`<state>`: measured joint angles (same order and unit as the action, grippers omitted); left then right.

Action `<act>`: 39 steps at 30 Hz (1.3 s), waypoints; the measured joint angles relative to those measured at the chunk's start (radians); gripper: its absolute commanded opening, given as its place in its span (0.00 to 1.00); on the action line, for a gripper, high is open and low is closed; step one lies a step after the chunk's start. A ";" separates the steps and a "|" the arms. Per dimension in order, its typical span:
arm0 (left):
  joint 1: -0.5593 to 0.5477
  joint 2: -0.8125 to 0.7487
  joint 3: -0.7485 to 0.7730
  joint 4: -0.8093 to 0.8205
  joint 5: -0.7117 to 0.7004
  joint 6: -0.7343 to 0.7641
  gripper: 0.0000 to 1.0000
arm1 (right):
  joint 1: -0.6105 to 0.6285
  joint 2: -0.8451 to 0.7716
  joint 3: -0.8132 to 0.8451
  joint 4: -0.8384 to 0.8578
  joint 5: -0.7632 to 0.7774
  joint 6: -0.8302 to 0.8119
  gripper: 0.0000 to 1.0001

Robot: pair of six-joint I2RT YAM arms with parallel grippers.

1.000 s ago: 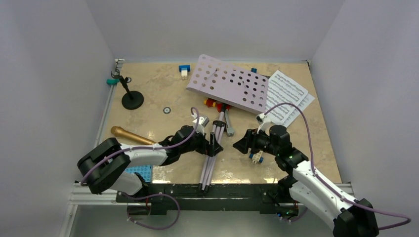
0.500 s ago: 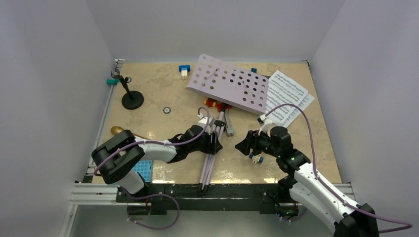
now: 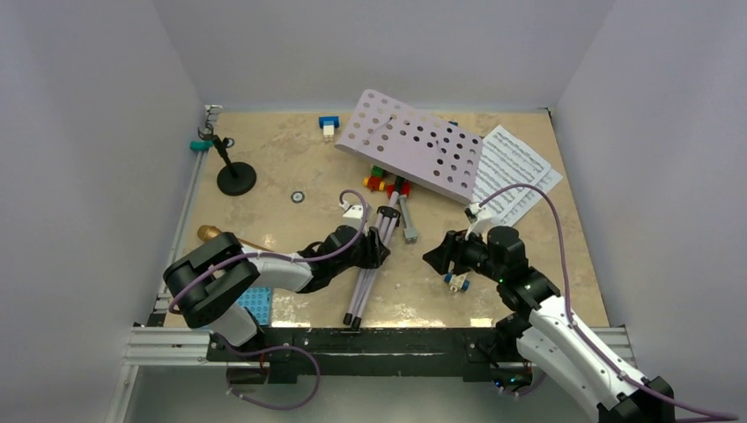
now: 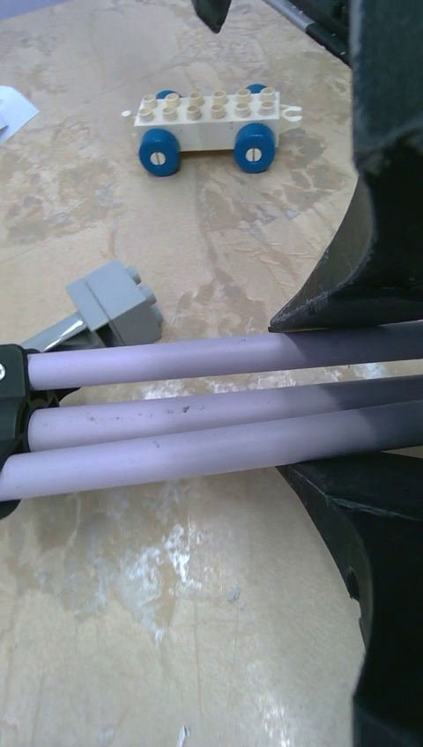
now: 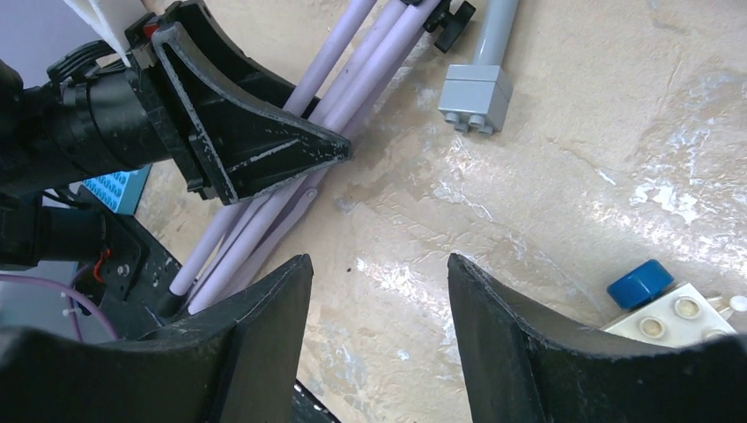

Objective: Pack up the instrument practice props

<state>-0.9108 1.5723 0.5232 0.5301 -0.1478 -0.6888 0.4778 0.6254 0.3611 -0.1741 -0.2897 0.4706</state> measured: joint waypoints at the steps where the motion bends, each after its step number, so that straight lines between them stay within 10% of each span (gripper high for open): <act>1: 0.003 0.000 -0.004 0.008 -0.013 -0.005 0.09 | 0.000 -0.002 0.001 -0.001 0.006 0.000 0.63; 3: 0.014 0.002 -0.014 0.026 -0.026 -0.010 0.14 | 0.000 -0.006 0.004 -0.005 0.011 0.000 0.63; 8: 0.037 0.006 -0.028 0.059 -0.035 -0.016 0.65 | 0.000 -0.009 0.021 -0.022 0.012 -0.001 0.64; 16: 0.043 -0.121 -0.047 0.034 -0.027 -0.006 0.99 | 0.000 -0.035 0.050 -0.059 0.011 -0.005 0.66; 39: 0.042 -1.010 0.041 -0.907 -0.345 -0.196 1.00 | 0.000 -0.154 0.122 -0.119 0.076 -0.018 0.66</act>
<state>-0.8684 0.5625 0.5644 -0.3771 -0.4931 -0.8845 0.4778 0.4717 0.4831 -0.2932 -0.2138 0.4522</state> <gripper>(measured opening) 0.996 0.662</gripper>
